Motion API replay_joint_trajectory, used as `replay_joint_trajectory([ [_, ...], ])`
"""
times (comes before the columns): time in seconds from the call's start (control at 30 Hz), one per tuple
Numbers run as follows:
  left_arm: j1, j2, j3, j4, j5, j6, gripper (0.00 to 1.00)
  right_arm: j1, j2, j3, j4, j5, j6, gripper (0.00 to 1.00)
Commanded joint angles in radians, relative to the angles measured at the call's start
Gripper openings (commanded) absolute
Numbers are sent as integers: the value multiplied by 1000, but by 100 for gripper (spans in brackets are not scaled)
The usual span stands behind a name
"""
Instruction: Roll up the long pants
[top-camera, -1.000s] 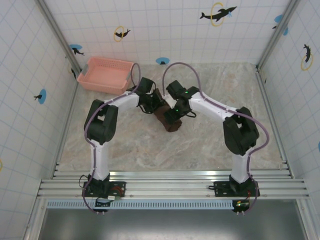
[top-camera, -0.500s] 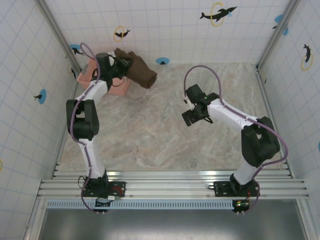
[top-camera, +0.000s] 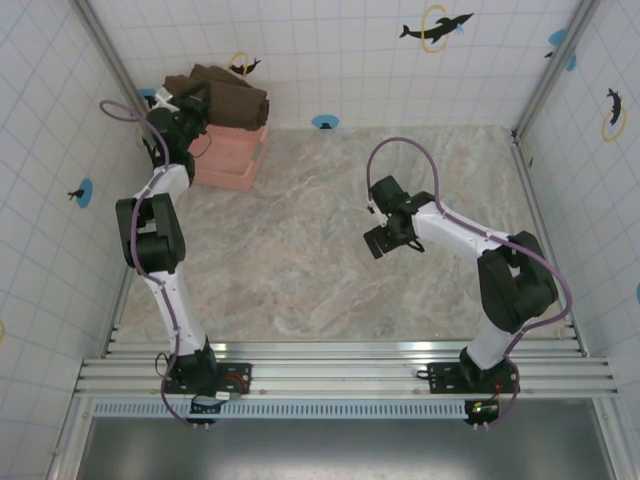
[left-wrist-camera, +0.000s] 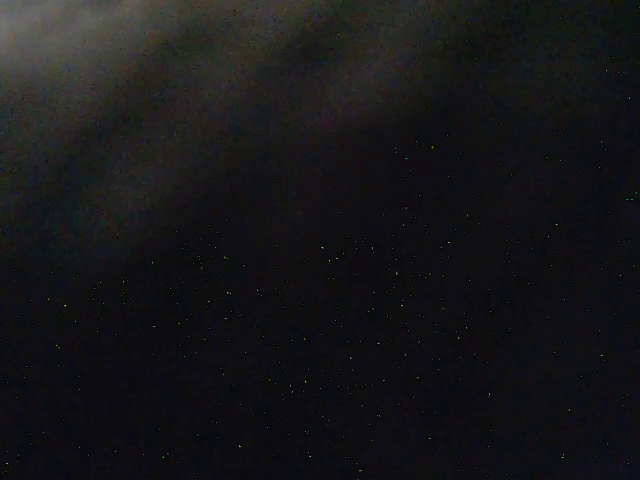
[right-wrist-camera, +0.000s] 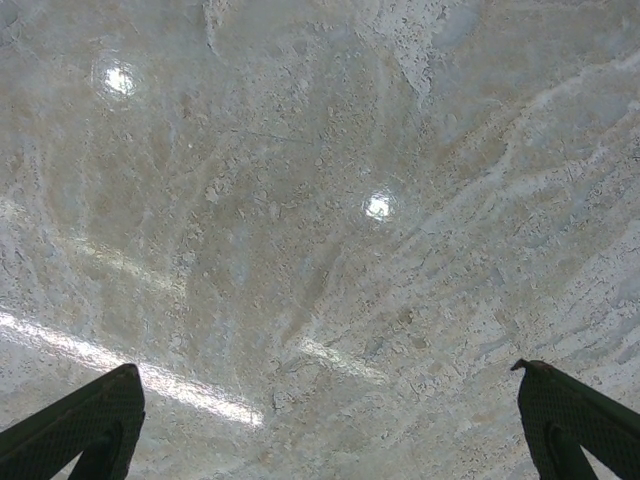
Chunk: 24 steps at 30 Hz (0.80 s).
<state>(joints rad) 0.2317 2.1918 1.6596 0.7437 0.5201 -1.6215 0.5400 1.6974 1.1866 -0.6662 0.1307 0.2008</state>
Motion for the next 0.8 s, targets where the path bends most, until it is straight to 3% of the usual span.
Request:
replay_joint_trajectory([
  [0.0, 21, 49, -6, 107, -10, 7, 0, 7, -12, -22, -14, -3, -17, 99],
  [0.3, 85, 107, -97, 79, 38, 98, 0, 12, -65, -82, -53, -16, -29, 99],
  [0.77, 179, 93, -149, -133, 149, 253, 0, 25, -28, -56, -83, -34, -41, 99],
])
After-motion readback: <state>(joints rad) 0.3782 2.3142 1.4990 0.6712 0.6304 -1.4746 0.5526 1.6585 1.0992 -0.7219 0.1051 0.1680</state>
